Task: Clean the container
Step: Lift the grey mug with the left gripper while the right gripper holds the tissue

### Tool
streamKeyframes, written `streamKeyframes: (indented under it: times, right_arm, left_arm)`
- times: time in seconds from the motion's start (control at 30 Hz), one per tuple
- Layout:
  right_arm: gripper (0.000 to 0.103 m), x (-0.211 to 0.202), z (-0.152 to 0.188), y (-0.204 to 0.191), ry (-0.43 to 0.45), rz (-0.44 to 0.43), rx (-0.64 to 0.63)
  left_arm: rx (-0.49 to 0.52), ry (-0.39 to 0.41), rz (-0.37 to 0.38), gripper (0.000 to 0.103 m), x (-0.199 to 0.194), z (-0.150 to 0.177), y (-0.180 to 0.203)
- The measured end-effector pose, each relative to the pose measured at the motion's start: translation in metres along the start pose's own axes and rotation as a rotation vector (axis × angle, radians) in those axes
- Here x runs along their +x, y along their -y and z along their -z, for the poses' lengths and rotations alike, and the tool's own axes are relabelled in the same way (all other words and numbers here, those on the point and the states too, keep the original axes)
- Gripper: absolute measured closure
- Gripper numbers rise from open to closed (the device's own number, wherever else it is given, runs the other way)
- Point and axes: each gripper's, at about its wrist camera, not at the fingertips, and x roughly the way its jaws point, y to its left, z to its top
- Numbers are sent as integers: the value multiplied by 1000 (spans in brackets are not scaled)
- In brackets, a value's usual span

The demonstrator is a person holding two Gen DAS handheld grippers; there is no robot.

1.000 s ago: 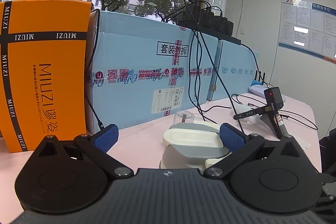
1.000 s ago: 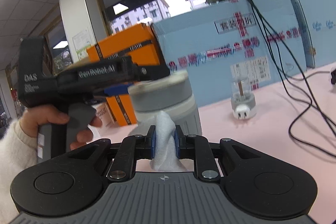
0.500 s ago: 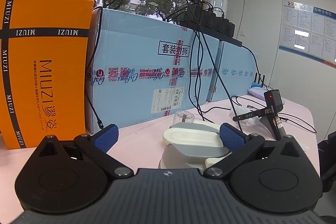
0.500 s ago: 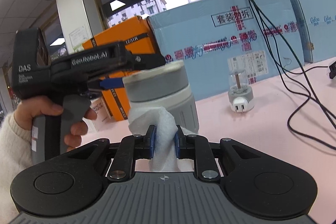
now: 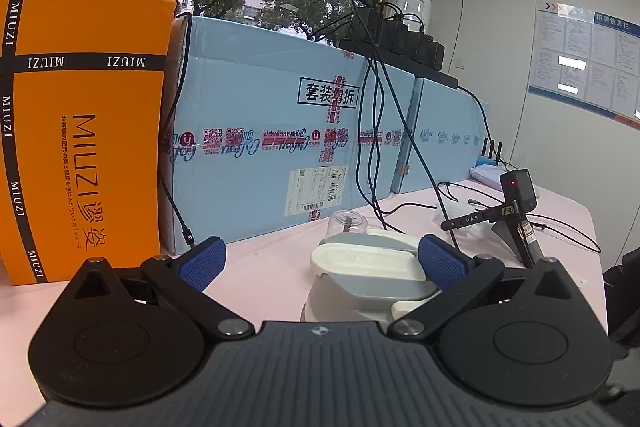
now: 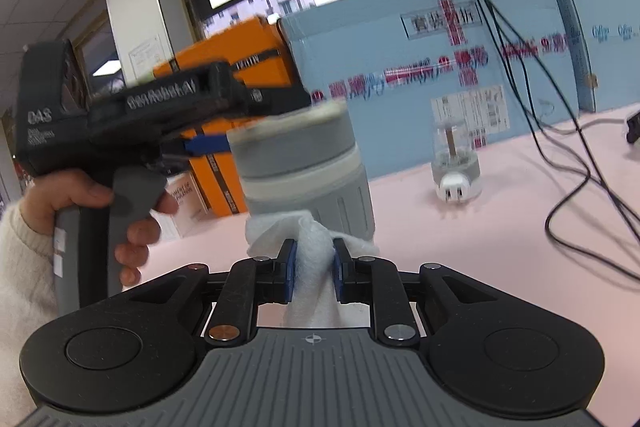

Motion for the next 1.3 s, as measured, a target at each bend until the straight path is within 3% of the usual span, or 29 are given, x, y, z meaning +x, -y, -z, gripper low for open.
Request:
streamKeyframes:
  times: [0.2, 0.43, 0.7, 0.73, 0.8, 0.83, 0.87, 1.03, 1.17, 1.3]
  right_arm:
    - [86, -17, -18, -8, 95, -8, -32]
    - [86, -7, -7, -2, 48, -2, -20]
    - [85, 5, 8, 1, -62, 26, -7]
    - [81, 6, 9, 0, -74, 32, -15]
    - [56, 6, 11, -4, -91, 50, -41]
    - [39, 6, 12, -6, -95, 62, -55]
    - [29, 7, 12, -8, -100, 71, -69]
    - [20, 29, 15, -16, -208, 126, -102]
    - [20, 52, 22, -18, -326, 162, -114]
    - [23, 57, 25, -22, -348, 165, -144]
  left_arm:
    - [9, 3, 0, 0, 0, 1, 3]
    - [2, 3, -3, 0, 0, 1, 1]
    - [8, 5, 1, 0, -1, 1, 3]
    - [7, 5, 1, 0, 0, 1, 3]
    - [7, 6, 2, 0, 0, 1, 3]
    - [7, 6, 2, 0, 0, 1, 3]
    - [7, 7, 2, 0, 0, 1, 3]
    - [9, 8, 2, 0, 0, 1, 3]
    - [7, 8, 4, 0, 0, 1, 2]
    - [7, 8, 4, 0, 0, 1, 2]
